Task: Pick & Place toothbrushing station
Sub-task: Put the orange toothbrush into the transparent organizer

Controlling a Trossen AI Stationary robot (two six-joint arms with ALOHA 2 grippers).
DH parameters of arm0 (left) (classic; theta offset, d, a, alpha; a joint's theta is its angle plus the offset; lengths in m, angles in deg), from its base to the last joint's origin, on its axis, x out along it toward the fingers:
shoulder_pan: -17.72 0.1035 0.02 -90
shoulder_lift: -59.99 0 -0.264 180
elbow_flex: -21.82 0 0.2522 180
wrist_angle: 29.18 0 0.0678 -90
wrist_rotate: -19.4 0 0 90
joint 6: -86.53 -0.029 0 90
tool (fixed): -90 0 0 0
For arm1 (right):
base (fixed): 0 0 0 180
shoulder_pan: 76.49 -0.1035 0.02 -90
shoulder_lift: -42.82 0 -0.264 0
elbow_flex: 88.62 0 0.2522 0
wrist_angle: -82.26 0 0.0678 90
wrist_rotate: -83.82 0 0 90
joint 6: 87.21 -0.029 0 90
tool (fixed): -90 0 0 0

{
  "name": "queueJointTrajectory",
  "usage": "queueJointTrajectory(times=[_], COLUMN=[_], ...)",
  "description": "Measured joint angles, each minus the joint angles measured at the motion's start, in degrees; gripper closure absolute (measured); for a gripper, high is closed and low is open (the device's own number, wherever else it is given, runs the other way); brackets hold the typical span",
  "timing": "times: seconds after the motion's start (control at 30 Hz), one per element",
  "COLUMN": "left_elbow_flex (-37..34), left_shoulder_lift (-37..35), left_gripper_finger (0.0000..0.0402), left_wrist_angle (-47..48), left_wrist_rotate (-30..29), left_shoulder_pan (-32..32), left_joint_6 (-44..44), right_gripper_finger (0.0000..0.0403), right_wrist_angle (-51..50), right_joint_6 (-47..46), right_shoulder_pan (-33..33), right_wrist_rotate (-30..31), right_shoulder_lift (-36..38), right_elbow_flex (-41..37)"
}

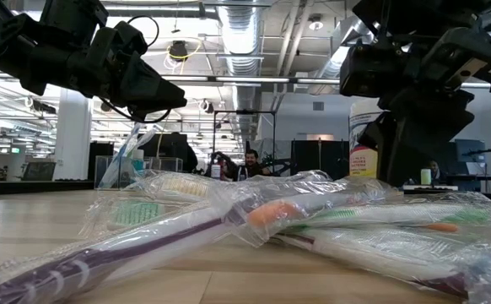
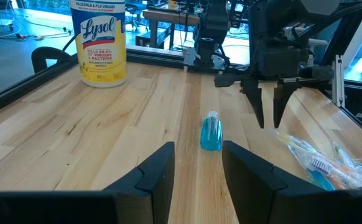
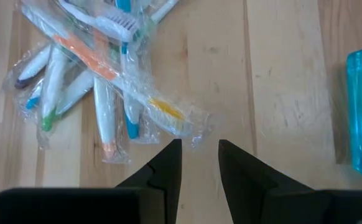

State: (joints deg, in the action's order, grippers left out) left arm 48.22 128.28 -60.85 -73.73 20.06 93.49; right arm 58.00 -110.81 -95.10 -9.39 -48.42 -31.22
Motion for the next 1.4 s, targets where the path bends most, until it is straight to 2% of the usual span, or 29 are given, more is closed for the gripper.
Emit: queueJointTrajectory(times=[0.23, 0.47, 0.8, 1.23, 1.4], left_elbow_flex=[0.0, -0.15, -0.17, -0.22, -0.22], left_shoulder_lift=[0.0, 0.02, 0.02, 0.02, 0.02], left_gripper_finger=[0.0273, 0.0273, 0.0273, 0.0273, 0.0273], left_wrist_angle=[0.02, 0.0, 0.02, 0.01, 0.0], left_wrist_rotate=[0.0, 0.0, -0.01, -0.01, -0.01], left_shoulder_pan=[0.0, 0.0, 0.0, 0.0, 0.0], left_joint_6=[0.0, -0.02, -0.04, -0.25, -0.24], right_gripper_finger=[0.0306, 0.0306, 0.0306, 0.0306, 0.0337], right_wrist_angle=[2.86, 6.48, 6.43, 8.88, 9.27], right_joint_6=[0.75, 1.56, 3.55, 5.6, 6.15], right_shoulder_pan=[0.72, 2.94, 2.97, 2.91, 2.99], right_wrist_rotate=[-0.1, -5.13, -5.75, -5.9, -5.9], right_shoulder_lift=[-3.78, -7.28, -4.27, -4.22, -4.24], right_elbow_flex=[0.04, 0.2, -0.07, -0.05, -0.04])
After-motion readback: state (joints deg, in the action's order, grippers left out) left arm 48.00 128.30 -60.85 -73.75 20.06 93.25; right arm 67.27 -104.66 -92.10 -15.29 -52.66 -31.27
